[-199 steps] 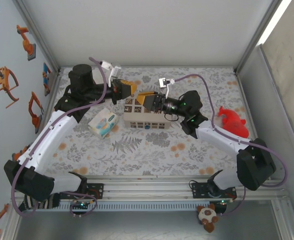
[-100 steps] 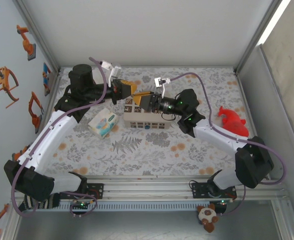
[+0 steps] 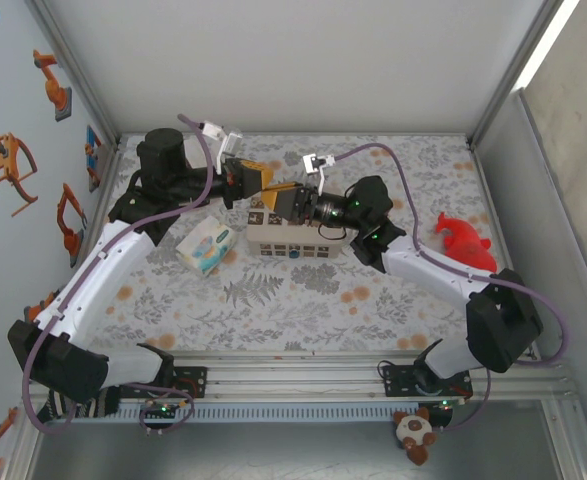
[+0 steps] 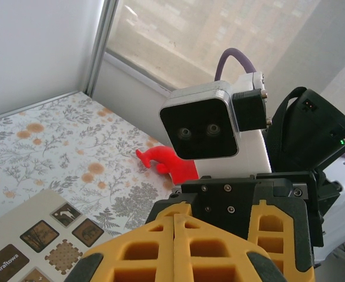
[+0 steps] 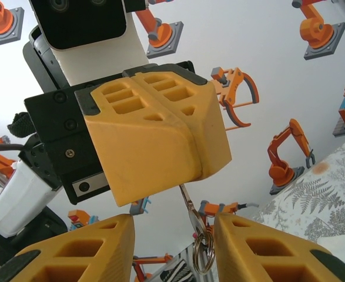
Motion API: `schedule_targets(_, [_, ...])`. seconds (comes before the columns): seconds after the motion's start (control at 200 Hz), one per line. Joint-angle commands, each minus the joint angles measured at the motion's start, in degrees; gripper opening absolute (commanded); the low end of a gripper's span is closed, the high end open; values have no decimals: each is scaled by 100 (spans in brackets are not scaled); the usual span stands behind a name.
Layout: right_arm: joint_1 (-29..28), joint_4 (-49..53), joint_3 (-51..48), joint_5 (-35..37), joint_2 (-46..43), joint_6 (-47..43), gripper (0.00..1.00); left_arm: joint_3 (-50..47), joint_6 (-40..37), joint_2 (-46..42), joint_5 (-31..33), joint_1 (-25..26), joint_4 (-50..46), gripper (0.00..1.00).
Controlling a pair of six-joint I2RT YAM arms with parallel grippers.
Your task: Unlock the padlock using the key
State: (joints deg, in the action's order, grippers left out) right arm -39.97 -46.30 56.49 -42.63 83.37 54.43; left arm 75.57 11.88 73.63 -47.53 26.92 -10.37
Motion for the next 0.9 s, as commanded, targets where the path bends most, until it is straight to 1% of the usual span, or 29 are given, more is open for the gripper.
schedule_targets(0.0, [-46,-133,209,-70,47,-39,37,29,-133,-67,-11,-32,-18,0])
schedule_targets(0.14, [-46,-133,190,-65,47,-47,34,19,-151,-76,-3,-29,-33,0])
schedule_targets(0.361, [-46,-126,95,24,5,-47,26,12,-160,-100,-11,-38,-30,0])
schedule_targets(0.556, [-38,-124,42,89,-6,-42,15,10,-168,-136,-11,-54,-49,0])
schedule_targets(0.681, [-29,-116,-17,132,-10,-40,10,19,-160,-147,-9,-55,-51,0])
schedule_targets(0.832, [14,-111,-84,201,-49,-42,0,10,-151,-153,-19,-64,-59,0])
schedule_targets(0.897, [30,-99,-103,214,-79,-54,0,10,-151,-163,-28,-78,-66,0])
